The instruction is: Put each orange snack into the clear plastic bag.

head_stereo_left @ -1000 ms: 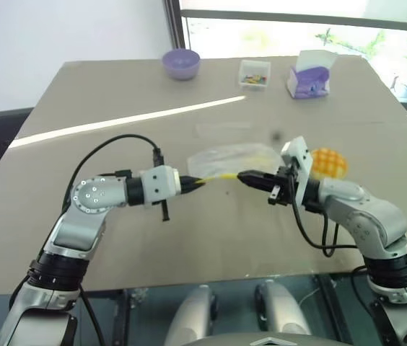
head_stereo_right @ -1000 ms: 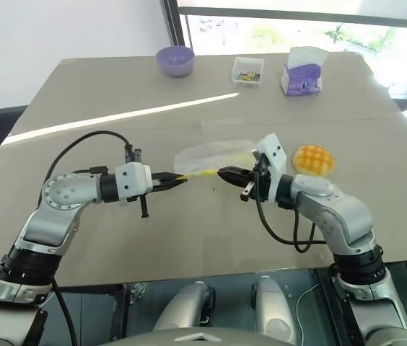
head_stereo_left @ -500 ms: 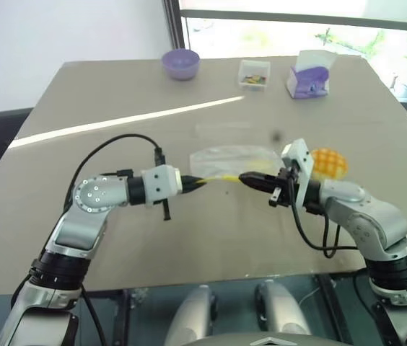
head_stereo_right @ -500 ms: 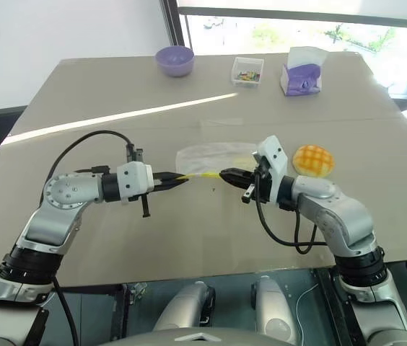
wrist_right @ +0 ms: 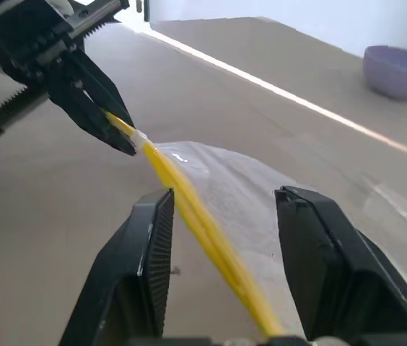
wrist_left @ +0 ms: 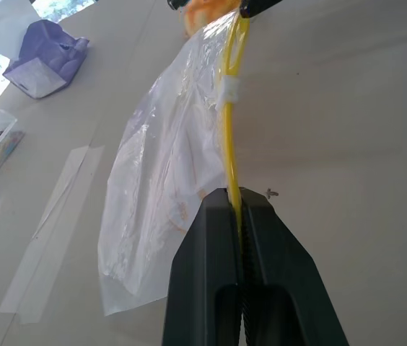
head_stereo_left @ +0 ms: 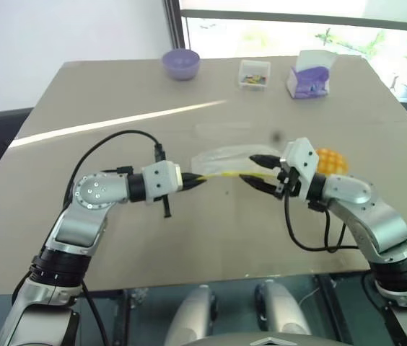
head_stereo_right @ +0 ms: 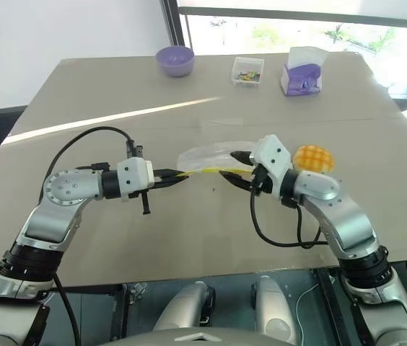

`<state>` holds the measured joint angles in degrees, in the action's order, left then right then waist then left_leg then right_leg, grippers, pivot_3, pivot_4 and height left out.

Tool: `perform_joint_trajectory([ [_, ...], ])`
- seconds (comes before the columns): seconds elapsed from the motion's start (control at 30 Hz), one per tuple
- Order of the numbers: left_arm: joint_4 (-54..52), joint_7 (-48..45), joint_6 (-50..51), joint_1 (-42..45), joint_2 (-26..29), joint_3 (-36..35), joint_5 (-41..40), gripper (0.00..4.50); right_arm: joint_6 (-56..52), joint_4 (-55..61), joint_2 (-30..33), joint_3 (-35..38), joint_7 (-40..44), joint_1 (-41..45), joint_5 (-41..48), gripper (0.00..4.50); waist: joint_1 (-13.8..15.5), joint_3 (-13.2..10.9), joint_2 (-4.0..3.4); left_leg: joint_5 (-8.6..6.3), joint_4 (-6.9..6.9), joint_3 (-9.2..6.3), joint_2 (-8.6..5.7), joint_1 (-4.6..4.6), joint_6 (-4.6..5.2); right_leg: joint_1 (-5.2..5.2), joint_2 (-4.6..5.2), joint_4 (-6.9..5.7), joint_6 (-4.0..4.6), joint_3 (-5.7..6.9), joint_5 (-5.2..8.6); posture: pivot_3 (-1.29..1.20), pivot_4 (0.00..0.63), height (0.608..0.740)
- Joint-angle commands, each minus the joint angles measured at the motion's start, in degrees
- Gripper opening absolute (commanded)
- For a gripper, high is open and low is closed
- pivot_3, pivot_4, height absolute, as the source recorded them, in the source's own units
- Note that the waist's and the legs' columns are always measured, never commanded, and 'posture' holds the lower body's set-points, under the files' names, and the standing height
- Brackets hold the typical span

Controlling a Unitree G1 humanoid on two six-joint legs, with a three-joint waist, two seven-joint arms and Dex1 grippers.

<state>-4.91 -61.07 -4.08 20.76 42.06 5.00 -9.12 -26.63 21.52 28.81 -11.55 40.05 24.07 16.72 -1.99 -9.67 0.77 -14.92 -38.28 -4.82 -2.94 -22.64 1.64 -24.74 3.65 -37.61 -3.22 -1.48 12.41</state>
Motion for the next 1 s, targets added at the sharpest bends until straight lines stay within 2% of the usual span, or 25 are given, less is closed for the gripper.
perform_joint_trajectory([
  [0.03, -1.14, 0.30, 0.04, 0.84, 0.17, -0.99, -0.73, 0.00, 4.62, -0.31, 0.69, -0.98, -0.52, 1.57, -4.81, 2.48, -0.01, 0.00, 0.00, 0.00, 0.00, 0.00, 0.00, 0.00, 0.00, 0.00, 0.00, 0.00, 0.00, 0.00, 0.00, 0.00, 0.150, 0.740],
  [0.33, -1.51, 0.51, 0.33, 0.87, 0.02, -1.04, -0.81, 0.00, 9.11, -3.00, 1.54, -3.51, 1.49, 3.54, -11.27, 2.48, 0.02, 0.00, 0.00, 0.00, -0.01, 0.01, 0.00, 0.00, 0.00, 0.00, 0.00, 0.00, 0.00, -0.01, 0.00, 0.00, 0.150, 0.740],
  [0.57, -1.15, 0.32, 0.00, 0.99, -0.05, -0.82, -0.68, 0.00, 8.85, -0.97, 0.83, -2.93, 3.11, 3.95, -10.40, 2.48, 0.02, 0.00, 0.00, 0.00, -0.01, 0.01, 0.00, 0.00, 0.00, 0.00, 0.00, 0.00, 0.00, -0.01, 0.00, 0.00, 0.150, 0.740],
  [1.0, -1.20, 0.37, -0.31, 0.85, -0.50, -0.64, -0.52, 0.00, 15.63, -0.56, 2.79, -2.83, 6.60, 4.34, -11.60, 2.48, 0.04, 0.00, 0.00, 0.00, -0.01, 0.01, 0.00, 0.00, 0.00, 0.00, 0.00, 0.00, 0.00, -0.01, 0.00, 0.00, 0.150, 0.740],
])
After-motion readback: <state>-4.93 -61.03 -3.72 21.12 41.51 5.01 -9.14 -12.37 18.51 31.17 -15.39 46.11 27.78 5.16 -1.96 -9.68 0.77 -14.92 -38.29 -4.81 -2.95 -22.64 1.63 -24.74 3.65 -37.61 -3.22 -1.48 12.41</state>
